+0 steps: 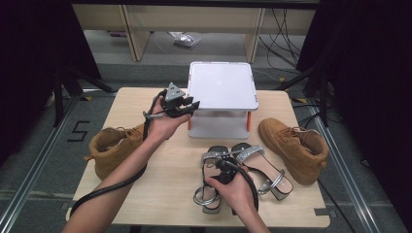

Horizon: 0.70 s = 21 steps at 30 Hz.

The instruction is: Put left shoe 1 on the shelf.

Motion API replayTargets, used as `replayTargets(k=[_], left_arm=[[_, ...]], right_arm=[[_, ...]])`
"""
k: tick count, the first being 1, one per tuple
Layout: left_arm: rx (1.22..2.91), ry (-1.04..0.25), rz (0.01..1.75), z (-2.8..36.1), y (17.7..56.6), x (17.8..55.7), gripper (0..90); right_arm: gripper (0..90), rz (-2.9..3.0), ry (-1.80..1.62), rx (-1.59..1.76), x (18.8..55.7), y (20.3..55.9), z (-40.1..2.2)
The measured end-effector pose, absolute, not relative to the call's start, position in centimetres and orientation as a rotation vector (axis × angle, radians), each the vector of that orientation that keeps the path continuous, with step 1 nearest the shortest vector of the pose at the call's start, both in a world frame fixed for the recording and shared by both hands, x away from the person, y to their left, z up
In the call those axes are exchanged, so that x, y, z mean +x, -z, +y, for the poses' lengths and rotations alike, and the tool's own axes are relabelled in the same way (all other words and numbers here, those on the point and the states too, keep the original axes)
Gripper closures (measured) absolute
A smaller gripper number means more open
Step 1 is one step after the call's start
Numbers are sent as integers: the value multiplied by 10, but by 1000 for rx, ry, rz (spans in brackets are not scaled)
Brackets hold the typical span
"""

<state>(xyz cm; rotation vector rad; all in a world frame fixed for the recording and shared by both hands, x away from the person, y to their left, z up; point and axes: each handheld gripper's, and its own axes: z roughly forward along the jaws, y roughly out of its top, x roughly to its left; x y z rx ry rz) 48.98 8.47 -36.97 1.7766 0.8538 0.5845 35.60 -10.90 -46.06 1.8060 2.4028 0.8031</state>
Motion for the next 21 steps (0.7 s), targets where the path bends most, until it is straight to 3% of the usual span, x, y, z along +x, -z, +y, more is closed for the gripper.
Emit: replayTargets(k=[10,21], left_arm=[[1770,-584,884,80,375,500,625],[1784,-593,935,78,381,507,745]], right_arm=[[284,2398,-735,1832,355,464,-100],[250,2393,-669,1906,361,468,-94]])
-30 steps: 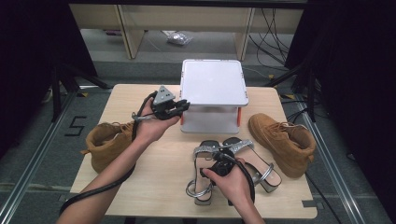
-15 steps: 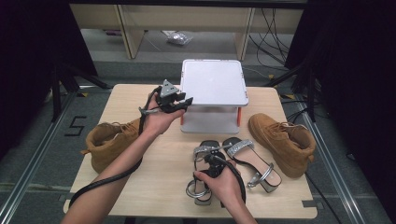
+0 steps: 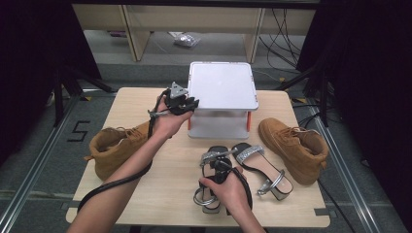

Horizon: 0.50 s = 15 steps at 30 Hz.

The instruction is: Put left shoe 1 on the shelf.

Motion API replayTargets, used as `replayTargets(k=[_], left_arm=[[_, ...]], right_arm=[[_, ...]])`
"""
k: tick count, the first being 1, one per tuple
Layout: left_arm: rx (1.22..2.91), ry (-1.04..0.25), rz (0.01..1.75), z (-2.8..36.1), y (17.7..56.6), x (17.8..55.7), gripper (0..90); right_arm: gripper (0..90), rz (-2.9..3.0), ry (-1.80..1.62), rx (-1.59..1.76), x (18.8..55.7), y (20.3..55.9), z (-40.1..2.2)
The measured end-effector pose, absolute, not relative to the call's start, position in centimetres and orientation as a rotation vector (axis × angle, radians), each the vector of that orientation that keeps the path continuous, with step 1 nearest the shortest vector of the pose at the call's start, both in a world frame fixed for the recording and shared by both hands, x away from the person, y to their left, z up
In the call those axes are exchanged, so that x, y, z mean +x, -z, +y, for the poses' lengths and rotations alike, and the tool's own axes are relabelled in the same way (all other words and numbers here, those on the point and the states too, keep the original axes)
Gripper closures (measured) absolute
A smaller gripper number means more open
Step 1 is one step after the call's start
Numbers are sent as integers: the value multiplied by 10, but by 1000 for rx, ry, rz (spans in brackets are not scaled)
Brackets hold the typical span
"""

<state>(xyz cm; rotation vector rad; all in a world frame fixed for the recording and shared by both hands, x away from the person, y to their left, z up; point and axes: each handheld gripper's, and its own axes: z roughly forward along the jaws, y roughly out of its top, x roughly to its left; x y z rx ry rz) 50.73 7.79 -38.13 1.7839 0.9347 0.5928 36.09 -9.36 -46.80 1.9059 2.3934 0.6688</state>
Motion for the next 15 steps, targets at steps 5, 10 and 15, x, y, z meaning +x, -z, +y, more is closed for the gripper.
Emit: replayTargets(k=[5,10,15], left_arm=[[1786,-596,935,78,382,508,772],[1795,-597,952,77,381,509,809],[1812,-596,949,76,380,509,836]], right_arm=[[255,2390,-662,1942,363,473,-93],[275,2431,-635,1920,369,474,-97],[381,2551,-510,1804,370,465,-109]])
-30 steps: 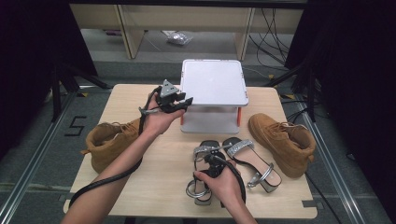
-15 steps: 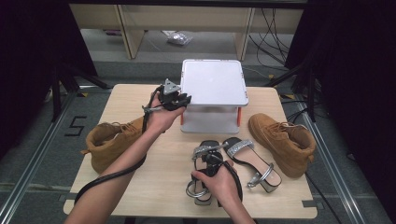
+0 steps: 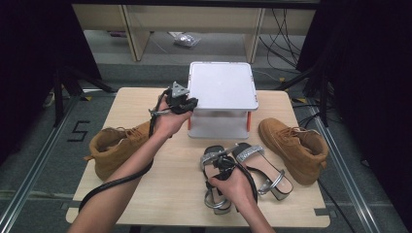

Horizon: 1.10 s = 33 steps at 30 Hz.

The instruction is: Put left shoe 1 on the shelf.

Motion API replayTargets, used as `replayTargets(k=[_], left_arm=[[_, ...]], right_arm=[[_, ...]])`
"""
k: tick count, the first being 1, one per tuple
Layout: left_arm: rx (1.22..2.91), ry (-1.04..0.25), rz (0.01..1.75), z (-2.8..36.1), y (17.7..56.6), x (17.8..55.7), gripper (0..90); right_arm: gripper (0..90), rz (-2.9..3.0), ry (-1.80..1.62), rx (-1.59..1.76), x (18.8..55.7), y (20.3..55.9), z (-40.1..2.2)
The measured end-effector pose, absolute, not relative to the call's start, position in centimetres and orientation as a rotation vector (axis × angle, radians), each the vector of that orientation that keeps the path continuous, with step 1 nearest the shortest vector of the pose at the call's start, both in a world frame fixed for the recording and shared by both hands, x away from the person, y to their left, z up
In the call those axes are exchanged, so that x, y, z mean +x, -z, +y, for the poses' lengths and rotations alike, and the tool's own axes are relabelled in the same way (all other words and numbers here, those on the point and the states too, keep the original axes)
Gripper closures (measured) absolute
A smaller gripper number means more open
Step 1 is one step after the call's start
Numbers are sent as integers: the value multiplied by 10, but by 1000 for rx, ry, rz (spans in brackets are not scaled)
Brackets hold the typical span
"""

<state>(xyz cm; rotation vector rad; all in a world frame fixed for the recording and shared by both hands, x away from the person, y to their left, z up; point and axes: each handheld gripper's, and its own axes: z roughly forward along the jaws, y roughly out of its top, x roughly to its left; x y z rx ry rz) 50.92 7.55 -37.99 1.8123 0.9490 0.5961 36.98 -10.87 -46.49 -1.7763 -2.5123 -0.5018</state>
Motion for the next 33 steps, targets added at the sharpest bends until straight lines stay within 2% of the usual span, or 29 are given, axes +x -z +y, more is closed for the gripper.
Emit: replayTargets(k=[2,18,23,33], left_arm=[[1813,-594,948,76,380,509,841],[1816,-572,951,76,379,511,845],[1812,-568,955,77,379,511,844],[1836,-578,934,74,378,510,892]], right_arm=[[411,-2632,473,-1674,370,462,-117],[379,-2660,343,-1623,378,474,-110],[399,-2645,308,-1616,380,476,-107],[423,-2605,341,-1644,381,474,-112]])
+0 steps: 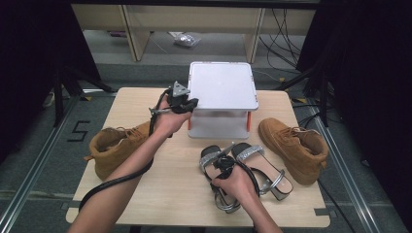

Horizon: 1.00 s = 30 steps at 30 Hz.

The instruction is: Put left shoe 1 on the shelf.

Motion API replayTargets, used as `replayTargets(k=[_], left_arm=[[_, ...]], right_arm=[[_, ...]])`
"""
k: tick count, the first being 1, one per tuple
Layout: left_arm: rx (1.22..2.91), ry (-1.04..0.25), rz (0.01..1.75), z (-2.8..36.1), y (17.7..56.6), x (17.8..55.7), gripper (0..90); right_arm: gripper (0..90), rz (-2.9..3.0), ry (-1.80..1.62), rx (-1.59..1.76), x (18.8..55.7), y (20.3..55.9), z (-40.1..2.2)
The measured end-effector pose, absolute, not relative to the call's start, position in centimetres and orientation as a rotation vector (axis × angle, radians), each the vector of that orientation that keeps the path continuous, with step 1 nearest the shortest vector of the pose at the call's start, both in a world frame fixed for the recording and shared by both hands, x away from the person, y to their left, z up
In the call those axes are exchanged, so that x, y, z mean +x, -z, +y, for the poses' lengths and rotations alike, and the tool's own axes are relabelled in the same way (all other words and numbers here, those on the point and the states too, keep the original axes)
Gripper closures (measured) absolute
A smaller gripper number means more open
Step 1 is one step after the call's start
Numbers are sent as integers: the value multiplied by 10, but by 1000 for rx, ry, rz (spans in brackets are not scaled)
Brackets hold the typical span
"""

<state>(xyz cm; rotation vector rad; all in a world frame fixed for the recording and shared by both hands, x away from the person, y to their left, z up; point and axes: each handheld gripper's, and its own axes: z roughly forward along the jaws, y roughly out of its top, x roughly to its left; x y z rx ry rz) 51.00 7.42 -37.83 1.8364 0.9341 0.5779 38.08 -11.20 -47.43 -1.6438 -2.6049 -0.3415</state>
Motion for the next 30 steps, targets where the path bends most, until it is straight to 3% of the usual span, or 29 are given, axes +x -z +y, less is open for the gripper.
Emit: replayTargets(k=[12,19,30], left_arm=[[1866,-583,926,75,377,510,894],[1854,-571,943,74,376,510,894],[1864,-573,925,75,377,511,894]], right_arm=[[428,-2536,455,-1716,392,458,-111],[429,-2494,512,-1794,419,440,-100],[429,-2457,568,-1856,452,440,-84]])
